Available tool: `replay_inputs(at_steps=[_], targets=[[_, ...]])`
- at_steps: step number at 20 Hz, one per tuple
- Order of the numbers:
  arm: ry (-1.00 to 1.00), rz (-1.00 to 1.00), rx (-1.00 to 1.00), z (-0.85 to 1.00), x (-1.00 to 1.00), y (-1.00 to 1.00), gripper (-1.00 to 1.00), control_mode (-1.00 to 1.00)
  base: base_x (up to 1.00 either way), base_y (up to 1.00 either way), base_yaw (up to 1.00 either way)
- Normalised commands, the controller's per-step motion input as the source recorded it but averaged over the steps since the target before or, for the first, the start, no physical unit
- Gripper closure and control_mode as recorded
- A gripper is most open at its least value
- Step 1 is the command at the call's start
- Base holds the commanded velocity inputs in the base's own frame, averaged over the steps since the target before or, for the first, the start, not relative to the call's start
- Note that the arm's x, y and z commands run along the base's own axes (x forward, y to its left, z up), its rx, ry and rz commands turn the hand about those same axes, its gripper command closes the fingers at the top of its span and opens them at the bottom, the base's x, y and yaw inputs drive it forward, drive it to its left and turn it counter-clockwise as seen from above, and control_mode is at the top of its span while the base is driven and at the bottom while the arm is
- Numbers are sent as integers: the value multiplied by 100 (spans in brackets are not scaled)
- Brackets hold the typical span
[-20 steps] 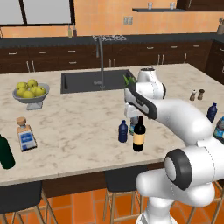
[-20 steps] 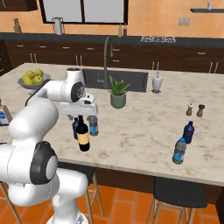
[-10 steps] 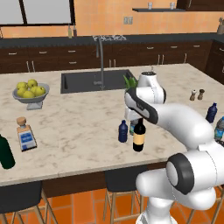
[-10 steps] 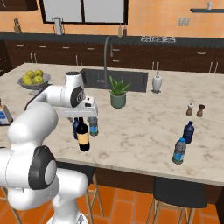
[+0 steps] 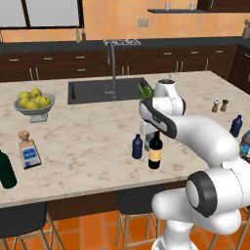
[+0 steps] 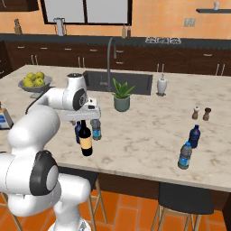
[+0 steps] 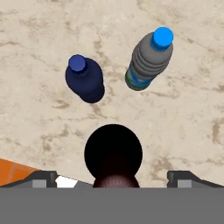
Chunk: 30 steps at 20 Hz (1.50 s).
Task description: Move the plastic bottles in the middle to the plastics group, and the glass bottles in the middle to the glass group.
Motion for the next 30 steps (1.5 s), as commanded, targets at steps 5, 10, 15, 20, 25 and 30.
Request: replay_inputs(at_steps=[5,10,15,20,25,30], targets=[[0,0,0,-5,0,0,-100,-100,0,0,0],[-7,2,-1,-14,3,4,100,-100,0,0,0],[-10,8,0,-5,1,0,100,-100,0,0,0],[-13,17,0,-1,-15,0,100,-100,0,0,0],[19,6,0,43,-39,-4,100,-100,0,0,0],[27,0,1,26,-53,33,100,-100,0,0,0]])
